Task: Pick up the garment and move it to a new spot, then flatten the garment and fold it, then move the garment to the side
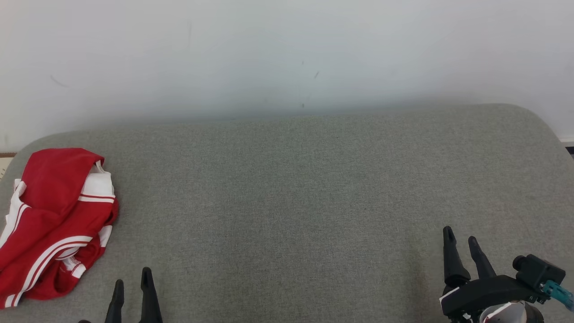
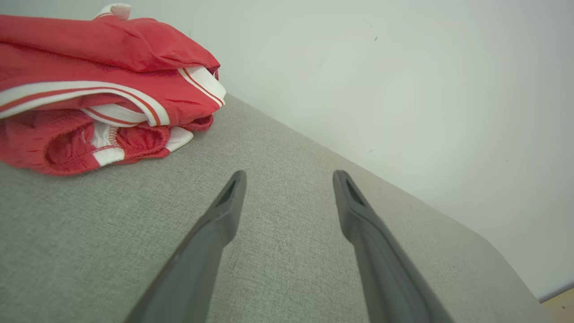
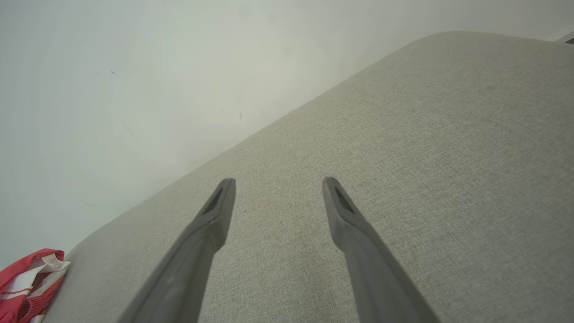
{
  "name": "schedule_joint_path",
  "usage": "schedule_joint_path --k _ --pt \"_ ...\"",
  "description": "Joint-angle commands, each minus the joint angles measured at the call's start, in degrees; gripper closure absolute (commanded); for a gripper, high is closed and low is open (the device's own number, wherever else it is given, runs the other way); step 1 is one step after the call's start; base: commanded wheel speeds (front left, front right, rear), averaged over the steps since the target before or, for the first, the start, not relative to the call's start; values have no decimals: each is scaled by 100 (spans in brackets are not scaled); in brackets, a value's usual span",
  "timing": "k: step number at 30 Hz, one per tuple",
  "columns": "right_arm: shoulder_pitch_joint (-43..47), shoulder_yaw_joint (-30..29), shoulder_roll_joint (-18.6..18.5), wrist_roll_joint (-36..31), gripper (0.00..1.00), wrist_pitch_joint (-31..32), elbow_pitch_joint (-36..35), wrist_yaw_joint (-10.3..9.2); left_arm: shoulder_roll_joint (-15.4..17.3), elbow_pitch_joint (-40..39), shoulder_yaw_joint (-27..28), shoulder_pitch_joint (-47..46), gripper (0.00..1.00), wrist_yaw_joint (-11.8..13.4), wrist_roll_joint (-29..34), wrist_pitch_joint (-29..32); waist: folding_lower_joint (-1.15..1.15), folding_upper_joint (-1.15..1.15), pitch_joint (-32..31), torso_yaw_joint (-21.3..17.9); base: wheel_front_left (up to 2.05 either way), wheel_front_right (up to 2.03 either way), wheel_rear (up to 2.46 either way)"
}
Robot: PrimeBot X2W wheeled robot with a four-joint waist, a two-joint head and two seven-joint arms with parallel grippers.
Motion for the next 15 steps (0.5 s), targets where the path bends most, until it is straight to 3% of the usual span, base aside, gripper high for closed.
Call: schedule_joint_path --k 1,15 --pt "-11 34 -11 -62 0 -38 -69 3 30 -46 31 15 0 5 77 -30 0 0 1 0 0 0 0" --pt "23 344 1 -1068 0 -393 -99 3 97 -5 79 57 0 298 1055 -68 0 0 -53 2 0 0 0"
